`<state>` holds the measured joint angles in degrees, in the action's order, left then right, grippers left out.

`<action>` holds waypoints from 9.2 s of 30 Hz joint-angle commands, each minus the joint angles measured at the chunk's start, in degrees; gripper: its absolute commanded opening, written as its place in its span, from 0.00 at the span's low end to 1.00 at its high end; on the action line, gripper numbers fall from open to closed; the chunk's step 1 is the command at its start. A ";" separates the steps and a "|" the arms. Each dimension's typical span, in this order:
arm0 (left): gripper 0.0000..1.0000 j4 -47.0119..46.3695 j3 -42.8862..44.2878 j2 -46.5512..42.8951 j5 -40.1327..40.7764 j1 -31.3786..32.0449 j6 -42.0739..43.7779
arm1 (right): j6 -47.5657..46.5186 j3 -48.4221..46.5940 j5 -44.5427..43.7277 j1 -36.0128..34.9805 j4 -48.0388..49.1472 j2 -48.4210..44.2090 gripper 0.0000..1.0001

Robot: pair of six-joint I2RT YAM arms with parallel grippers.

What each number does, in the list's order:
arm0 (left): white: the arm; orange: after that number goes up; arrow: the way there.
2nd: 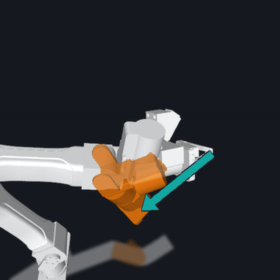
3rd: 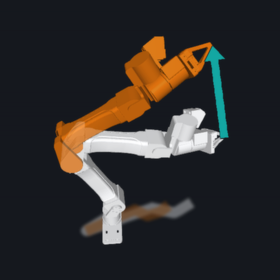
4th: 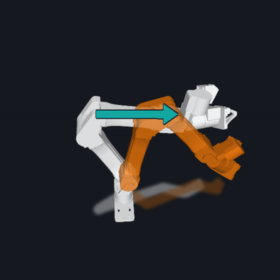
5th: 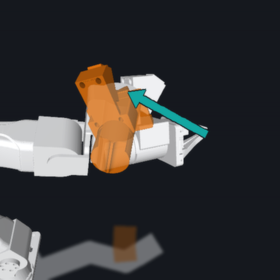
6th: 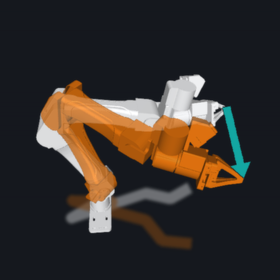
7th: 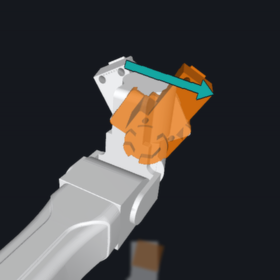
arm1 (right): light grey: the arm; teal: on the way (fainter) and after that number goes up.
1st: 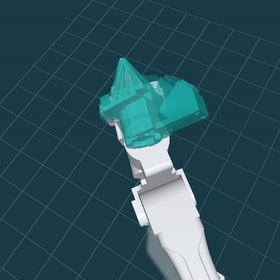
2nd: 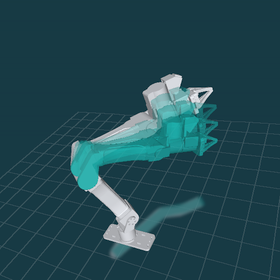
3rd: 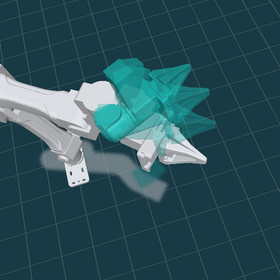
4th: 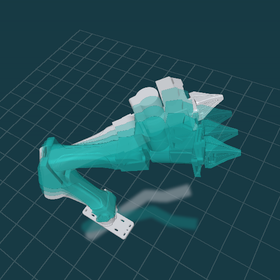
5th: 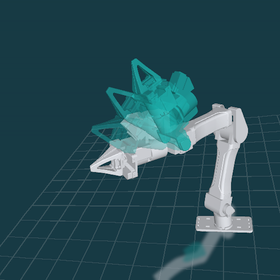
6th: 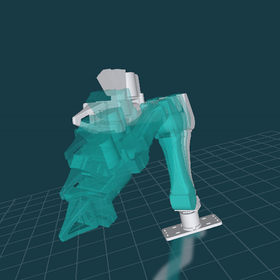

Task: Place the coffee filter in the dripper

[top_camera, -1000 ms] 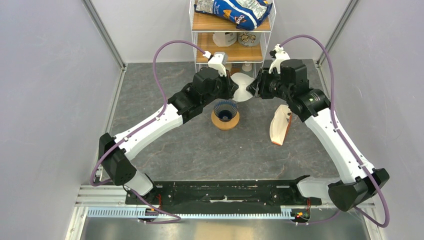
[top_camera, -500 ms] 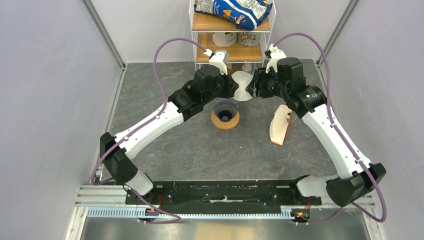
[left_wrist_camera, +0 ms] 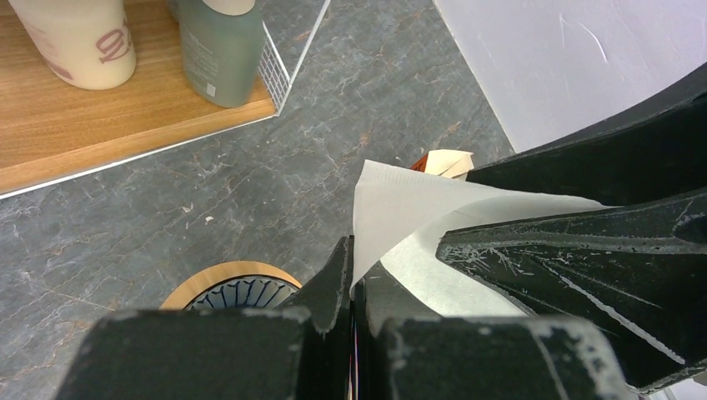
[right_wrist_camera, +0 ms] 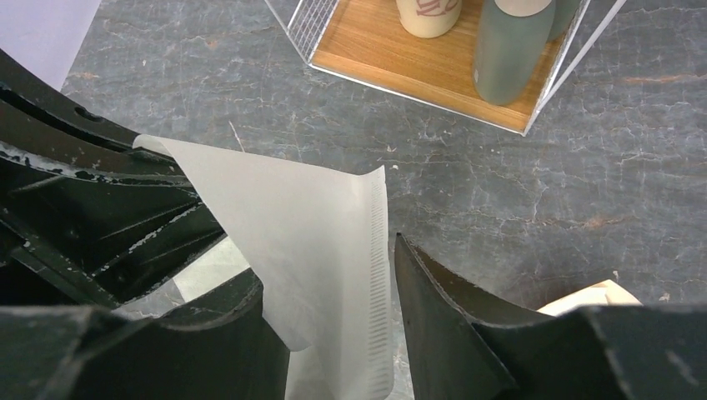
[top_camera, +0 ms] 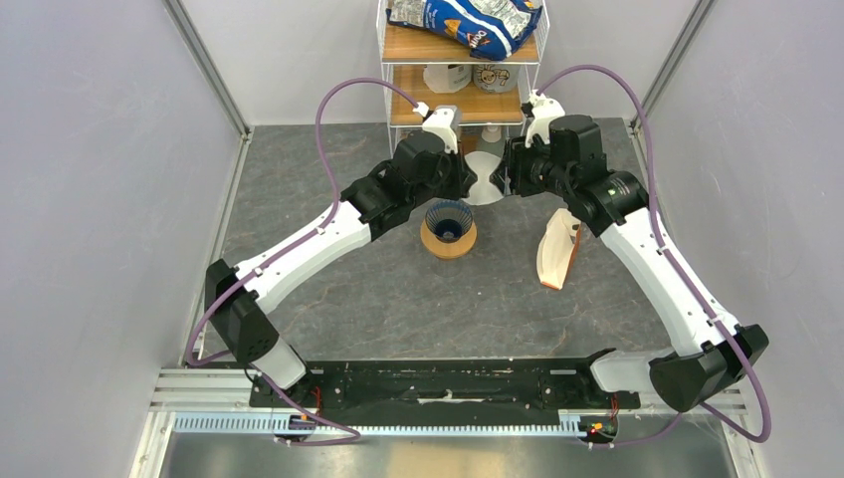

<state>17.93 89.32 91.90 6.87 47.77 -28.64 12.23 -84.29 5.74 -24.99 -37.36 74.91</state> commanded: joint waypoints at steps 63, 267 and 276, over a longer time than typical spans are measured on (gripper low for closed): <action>0.02 1.87 3.01 0.12 1.18 0.59 -2.17 | -4.24 -5.14 -3.32 -1.94 -8.19 -1.17 0.38; 0.98 18.27 -8.45 -14.56 -32.63 -34.98 6.62 | -44.29 -16.43 12.94 -12.88 -20.81 35.69 0.03; 0.98 18.28 -8.55 -14.66 -32.72 -35.36 6.77 | -44.61 -17.18 12.70 -12.89 -21.63 36.58 0.03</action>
<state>37.58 79.13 77.71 -24.25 12.95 -21.43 -31.59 -100.44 18.70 -37.87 -57.47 109.54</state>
